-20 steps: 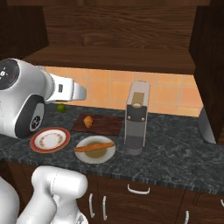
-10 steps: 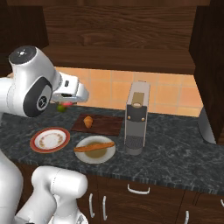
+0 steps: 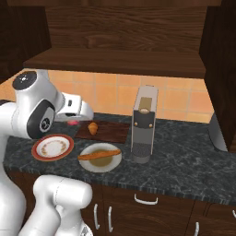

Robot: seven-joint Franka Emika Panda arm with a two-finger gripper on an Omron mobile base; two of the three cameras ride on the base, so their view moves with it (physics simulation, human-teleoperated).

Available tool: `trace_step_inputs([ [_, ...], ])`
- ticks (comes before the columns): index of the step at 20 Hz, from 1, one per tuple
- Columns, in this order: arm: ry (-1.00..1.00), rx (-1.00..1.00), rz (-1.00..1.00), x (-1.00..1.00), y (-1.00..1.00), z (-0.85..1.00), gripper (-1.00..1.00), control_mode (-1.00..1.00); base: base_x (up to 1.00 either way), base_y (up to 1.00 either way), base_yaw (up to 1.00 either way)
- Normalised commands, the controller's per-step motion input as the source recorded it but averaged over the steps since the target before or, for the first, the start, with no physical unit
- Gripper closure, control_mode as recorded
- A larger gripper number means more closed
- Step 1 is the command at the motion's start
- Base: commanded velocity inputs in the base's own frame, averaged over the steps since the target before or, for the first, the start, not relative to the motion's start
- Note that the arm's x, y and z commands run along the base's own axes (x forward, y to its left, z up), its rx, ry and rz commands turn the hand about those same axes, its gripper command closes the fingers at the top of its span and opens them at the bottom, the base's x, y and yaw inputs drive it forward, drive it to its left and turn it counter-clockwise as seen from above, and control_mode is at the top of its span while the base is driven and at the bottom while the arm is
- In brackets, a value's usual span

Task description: From the different types of pastries on the counter, select a croissant and place it on the cutting board. Then retrieve a jar of jam from the cabinet and place it alongside the croissant on the cutting board.

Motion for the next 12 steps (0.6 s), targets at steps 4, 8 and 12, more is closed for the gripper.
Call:
trace_step_inputs([
  [4, 0.07, 0.0, 0.0, 0.55, 0.0, -0.26, 1.0, -1.0, 0.0, 0.0, 0.0],
  [8, 0.04, 0.0, 0.0, 0.55, 0.0, 0.0, 1.0, -1.0, 0.0, 0.0, 0.0],
  [12, 0.02, 0.01, 0.0, 0.51, 0.0, -0.16, 1.0, -1.0, 0.0, 0.0, 0.0],
])
